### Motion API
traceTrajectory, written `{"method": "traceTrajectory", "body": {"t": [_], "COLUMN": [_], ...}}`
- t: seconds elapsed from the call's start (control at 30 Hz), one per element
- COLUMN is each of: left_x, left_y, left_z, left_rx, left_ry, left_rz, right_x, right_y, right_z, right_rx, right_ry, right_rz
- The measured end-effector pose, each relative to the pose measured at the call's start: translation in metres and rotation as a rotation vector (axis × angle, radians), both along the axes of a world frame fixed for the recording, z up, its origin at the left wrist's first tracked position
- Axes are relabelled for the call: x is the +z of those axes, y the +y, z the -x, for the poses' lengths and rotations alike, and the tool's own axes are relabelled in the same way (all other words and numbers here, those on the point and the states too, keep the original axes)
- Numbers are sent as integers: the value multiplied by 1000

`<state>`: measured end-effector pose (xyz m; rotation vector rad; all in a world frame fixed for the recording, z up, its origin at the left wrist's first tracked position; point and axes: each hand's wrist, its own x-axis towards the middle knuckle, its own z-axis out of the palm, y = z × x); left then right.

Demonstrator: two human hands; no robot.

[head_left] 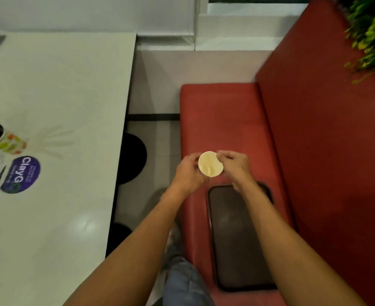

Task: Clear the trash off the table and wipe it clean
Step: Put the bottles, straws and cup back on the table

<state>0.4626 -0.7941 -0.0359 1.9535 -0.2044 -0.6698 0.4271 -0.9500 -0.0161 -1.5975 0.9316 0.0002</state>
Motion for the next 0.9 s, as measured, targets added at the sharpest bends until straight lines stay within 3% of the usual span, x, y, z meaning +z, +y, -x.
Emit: {"method": "traceTrajectory", "body": {"t": [0.2, 0.33, 0.6, 0.9], "left_x": [60, 88, 118, 120], "left_y": [86, 142, 229, 288], "left_z": [-12, -15, -11, -26], "left_rx": [170, 278, 477, 668], "left_ry": [-252, -308, -301, -212], "left_rz": [22, 44, 77, 143], "right_x": [46, 71, 100, 98], "right_y": [75, 130, 224, 298], "right_z": [-35, -53, -75, -112], "right_rx": [95, 157, 316, 424], "right_ry": [-137, -225, -284, -132], "right_rz": [20, -16, -162, -287]}}
